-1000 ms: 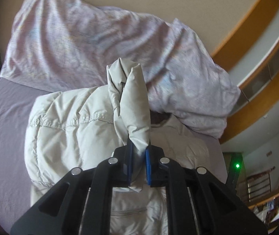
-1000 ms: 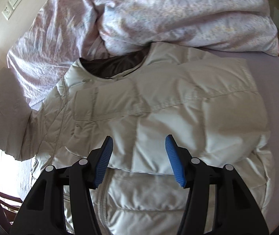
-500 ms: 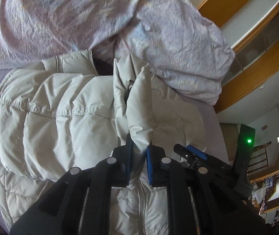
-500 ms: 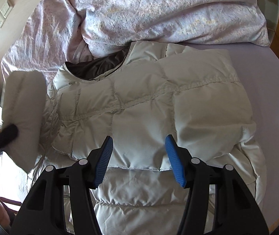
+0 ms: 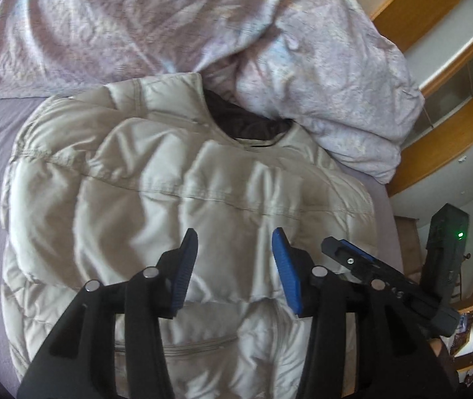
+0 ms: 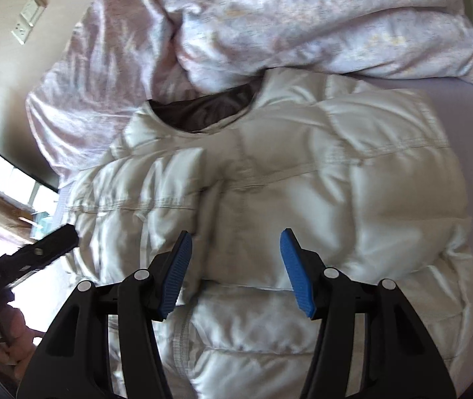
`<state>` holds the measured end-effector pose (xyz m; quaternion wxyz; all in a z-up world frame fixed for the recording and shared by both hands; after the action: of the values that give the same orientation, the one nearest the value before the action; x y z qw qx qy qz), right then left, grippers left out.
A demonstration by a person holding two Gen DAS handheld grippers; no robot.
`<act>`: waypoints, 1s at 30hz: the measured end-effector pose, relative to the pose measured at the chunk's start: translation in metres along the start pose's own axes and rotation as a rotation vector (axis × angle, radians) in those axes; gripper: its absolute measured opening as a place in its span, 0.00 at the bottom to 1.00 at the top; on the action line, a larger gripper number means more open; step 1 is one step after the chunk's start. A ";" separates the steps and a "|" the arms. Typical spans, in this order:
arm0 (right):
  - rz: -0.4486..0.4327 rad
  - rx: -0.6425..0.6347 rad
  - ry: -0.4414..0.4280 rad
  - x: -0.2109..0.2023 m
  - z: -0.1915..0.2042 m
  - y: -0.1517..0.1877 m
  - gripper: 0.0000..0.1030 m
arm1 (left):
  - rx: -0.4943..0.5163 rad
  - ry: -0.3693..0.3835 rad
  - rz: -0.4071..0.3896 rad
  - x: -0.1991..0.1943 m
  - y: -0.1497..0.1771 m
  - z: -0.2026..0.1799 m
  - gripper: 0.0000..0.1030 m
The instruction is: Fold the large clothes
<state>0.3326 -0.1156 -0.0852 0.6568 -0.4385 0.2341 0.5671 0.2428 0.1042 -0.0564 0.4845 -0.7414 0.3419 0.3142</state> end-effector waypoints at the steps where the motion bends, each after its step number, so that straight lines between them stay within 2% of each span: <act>1: 0.012 0.006 -0.018 0.003 0.003 -0.001 0.55 | -0.002 -0.008 0.000 -0.001 0.001 0.003 0.46; 4: 0.043 0.003 -0.036 0.013 0.010 0.001 0.49 | -0.005 -0.031 0.002 -0.002 0.004 0.009 0.47; 10: 0.096 -0.011 -0.023 0.034 0.020 0.007 0.46 | -0.008 -0.055 0.009 -0.004 0.008 0.018 0.47; 12: 0.106 -0.011 -0.022 0.039 0.021 0.008 0.38 | -0.007 -0.060 0.009 -0.005 0.008 0.019 0.48; 14: 0.111 -0.018 -0.026 0.043 0.024 0.010 0.17 | -0.005 -0.064 0.010 -0.005 0.008 0.020 0.48; 17: 0.056 -0.061 0.011 0.039 0.028 0.011 0.07 | -0.003 -0.072 0.011 -0.005 0.008 0.021 0.49; 20: -0.015 -0.038 0.042 0.030 0.024 0.005 0.05 | 0.009 -0.088 0.010 -0.006 0.008 0.022 0.50; 22: -0.030 -0.009 0.064 0.029 0.016 0.001 0.04 | 0.016 -0.097 0.010 -0.006 0.008 0.022 0.51; 26: -0.002 0.015 0.165 0.044 -0.002 0.002 0.04 | 0.024 -0.121 0.015 -0.005 0.009 0.024 0.51; 30: 0.012 -0.018 0.218 0.054 -0.003 0.007 0.05 | 0.024 -0.140 0.029 -0.005 0.012 0.030 0.51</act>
<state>0.3393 -0.0890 -0.1322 0.6200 -0.5021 0.3017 0.5220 0.2259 0.1297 -0.0690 0.5114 -0.7068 0.3215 0.3682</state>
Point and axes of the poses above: each gripper's, at about its wrist camera, not at the fingertips, and x roughly the way its jaws point, z to its left, y to its underside, the point moved 1 cm from there along x, roughly the way its jaws point, and after that the axes turned 11 degrees about x, right-handed, at the moved point
